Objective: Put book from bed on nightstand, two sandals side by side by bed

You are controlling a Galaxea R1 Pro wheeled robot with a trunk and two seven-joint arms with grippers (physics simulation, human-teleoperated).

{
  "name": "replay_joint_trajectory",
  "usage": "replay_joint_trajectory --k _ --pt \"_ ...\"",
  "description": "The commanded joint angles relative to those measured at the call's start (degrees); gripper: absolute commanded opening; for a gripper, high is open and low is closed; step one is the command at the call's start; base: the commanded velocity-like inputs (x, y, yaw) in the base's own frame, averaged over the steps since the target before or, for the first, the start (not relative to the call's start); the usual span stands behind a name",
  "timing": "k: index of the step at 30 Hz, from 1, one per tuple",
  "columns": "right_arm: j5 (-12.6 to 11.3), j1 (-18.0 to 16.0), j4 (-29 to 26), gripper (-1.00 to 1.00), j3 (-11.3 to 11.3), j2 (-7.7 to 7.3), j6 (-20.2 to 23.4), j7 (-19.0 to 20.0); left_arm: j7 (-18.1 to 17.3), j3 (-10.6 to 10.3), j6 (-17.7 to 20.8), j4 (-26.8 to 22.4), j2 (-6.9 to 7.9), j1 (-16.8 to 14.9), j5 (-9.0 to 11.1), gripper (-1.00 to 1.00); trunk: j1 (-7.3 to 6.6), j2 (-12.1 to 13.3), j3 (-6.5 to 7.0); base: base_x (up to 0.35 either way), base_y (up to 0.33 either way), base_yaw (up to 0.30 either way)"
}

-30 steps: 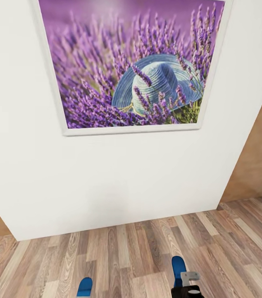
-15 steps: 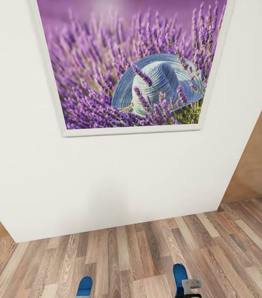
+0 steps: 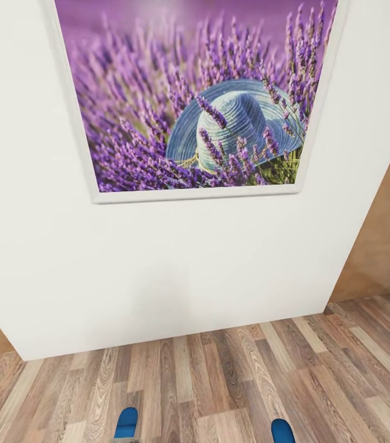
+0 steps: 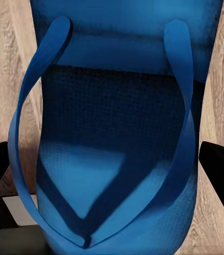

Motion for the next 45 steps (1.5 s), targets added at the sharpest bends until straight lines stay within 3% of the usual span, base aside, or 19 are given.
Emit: replay_joint_trajectory --k 1,10,33,45 --pt "-0.48 0.24 0.13 -1.0 0.56 -0.01 -0.26 -0.23 0.12 -0.32 -0.41 0.06 0.0 -0.04 0.35 -1.0 0.01 -0.05 -0.07 0.0 0.0 0.0" --pt "-0.01 2.29 0.67 -1.0 0.59 0.01 -1.65 -0.21 0.14 -0.27 -1.47 0.09 0.0 -0.04 0.41 -1.0 0.01 -0.05 -0.07 0.188 0.0 0.0" --pt "0.24 2.96 0.42 -1.0 0.66 -0.06 -1.84 -0.21 0.21 -0.28 -4.86 0.07 -0.05 -0.04 0.37 -1.0 0.01 -0.05 -0.07 0.322 0.0 0.002" --pt "0.2 2.97 0.36 -1.0 0.74 0.12 -1.84 -0.21 0.21 -0.33 -4.96 0.0 -0.09 -0.04 0.37 -1.0 0.01 -0.05 -0.07 0.072 0.0 0.182"
